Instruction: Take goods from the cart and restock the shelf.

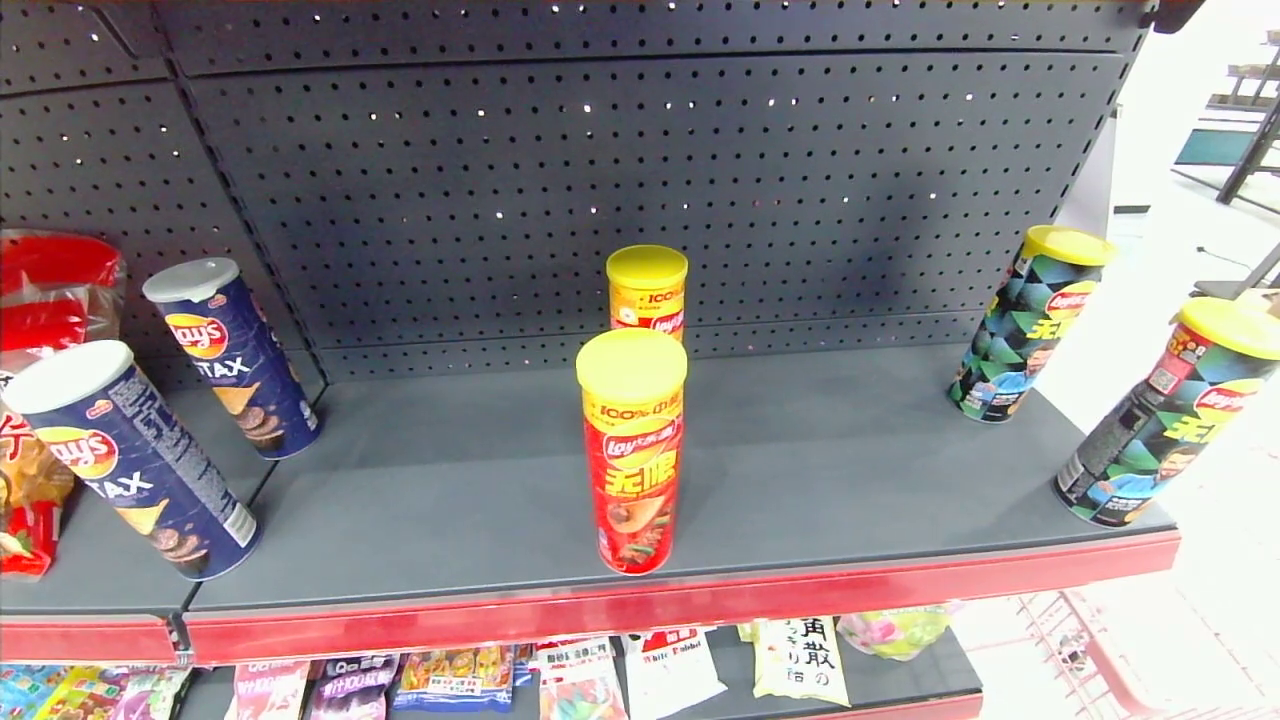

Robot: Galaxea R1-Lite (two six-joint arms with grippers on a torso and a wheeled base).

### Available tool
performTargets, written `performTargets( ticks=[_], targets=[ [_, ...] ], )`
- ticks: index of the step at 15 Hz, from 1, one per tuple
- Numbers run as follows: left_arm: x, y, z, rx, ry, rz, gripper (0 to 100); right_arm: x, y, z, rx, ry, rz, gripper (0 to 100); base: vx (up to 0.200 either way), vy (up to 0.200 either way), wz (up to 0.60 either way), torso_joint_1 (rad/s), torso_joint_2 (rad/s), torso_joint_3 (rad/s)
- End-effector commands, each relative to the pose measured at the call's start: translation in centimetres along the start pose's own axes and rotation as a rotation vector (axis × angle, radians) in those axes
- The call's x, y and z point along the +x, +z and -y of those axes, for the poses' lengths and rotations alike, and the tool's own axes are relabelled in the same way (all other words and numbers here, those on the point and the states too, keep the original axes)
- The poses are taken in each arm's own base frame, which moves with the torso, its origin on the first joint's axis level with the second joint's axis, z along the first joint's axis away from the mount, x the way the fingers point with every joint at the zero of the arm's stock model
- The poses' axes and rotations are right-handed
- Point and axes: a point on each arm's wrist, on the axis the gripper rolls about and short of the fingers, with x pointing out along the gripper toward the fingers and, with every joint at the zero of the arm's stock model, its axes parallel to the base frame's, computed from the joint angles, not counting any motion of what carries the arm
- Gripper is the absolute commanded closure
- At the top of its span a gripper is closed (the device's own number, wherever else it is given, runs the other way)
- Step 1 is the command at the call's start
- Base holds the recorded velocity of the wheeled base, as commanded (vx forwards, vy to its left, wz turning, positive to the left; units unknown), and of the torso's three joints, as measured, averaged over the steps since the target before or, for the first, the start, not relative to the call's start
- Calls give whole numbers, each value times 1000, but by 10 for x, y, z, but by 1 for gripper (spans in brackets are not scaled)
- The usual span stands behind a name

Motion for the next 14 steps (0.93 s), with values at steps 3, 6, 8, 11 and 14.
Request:
performTargets(
  ticks=[3, 6, 8, 11, 14],
  targets=[
    [-2, -2, 2, 4, 93, 35, 0, 3, -9, -2, 9, 97, -7, 0, 0, 0, 0, 0, 0, 0],
    [-2, -6, 5, 78, -60, -7, 0, 3, -10, -2, 2, 68, -8, 0, 0, 0, 0, 0, 0, 0],
    [-4, -6, 4, 107, -153, 14, 0, 3, -10, -2, 2, 66, -8, 0, 0, 0, 0, 0, 0, 0],
    [-6, -6, 4, 103, -147, 45, 0, 3, -10, -2, 3, 63, -8, 0, 0, 0, 0, 0, 0, 0],
    [-7, -7, 4, 100, -145, 60, 0, 3, -10, -2, 3, 65, -8, 0, 0, 0, 0, 0, 0, 0]
  ],
)
